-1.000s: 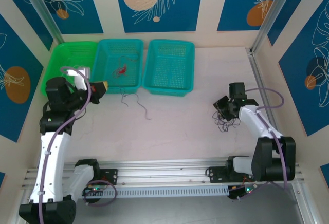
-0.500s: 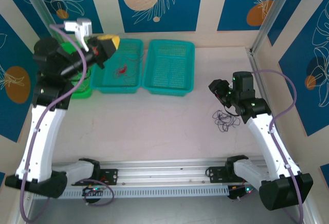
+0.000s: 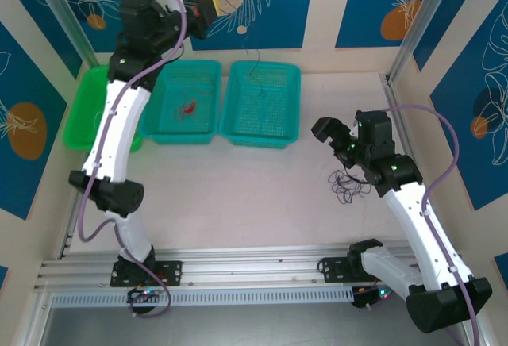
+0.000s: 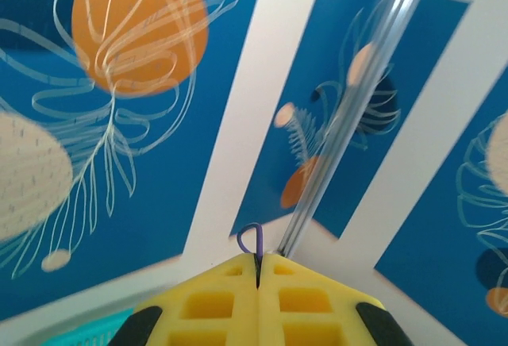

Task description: Untangle the cables

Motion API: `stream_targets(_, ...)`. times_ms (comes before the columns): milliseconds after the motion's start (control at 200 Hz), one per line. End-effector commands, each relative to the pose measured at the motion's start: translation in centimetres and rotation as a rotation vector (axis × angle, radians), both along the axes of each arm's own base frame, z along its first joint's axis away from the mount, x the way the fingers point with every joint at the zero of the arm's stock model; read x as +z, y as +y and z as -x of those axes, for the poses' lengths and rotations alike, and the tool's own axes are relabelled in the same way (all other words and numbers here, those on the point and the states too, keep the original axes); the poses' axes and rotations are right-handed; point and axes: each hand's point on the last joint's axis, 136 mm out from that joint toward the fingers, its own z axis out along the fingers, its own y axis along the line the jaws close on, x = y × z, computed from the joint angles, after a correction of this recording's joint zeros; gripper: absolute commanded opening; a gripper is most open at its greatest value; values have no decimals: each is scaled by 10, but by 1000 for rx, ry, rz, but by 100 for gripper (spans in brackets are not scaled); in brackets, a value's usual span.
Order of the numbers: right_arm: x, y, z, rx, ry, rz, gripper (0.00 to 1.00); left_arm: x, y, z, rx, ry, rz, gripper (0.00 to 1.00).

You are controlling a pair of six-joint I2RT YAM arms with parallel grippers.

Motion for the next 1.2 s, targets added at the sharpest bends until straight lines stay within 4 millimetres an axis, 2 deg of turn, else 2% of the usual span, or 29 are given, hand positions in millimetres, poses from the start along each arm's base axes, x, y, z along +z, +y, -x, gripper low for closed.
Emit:
stream_targets(0, 9, -1, 8, 13, -27, 11, 92, -35, -16, -19, 36, 78, -64, 0)
stream_targets(150, 5, -3, 14, 5, -20, 11, 92, -111, -39, -52, 37, 223, -150, 0)
stream_targets(355, -4, -3, 19, 16, 4, 2, 91, -220, -59, -81, 85, 348, -368, 0)
stream_targets(545, -12, -3, 22, 14, 27, 0, 91, -288, -69, -93, 110, 424, -486, 0)
stream_targets(575, -14, -4, 23, 10, 31, 3, 91, -295, -69, -93, 113, 430, -509, 8)
stream_targets(625, -19, -8, 24, -2, 42, 9, 91, -302, -70, -91, 110, 435, -536, 34)
stream_targets(655, -23, -11, 24, -14, 51, 11, 91, -303, -70, -90, 106, 436, -544, 49)
stream_targets(690, -29, -15, 24, -31, 67, 10, 92, -300, -71, -88, 96, 431, -544, 58)
stream_targets(735, -36, -21, 25, -51, 89, 4, 92, -293, -73, -84, 84, 420, -542, 64)
stream_targets(830, -49, -35, 24, -93, 126, -25, 92, -263, -77, -74, 53, 370, -512, 74)
stream_targets(985, -72, -66, 20, -195, 184, -46, 92, -193, -81, -41, -6, 268, -436, 78)
stream_targets(1120, -105, -95, 23, -293, 310, -27, 92, -138, -90, 14, -106, 142, -367, 79)
stream_targets(1195, -124, -106, 24, -320, 383, -22, 92, -123, -88, 47, -132, 79, -339, 80)
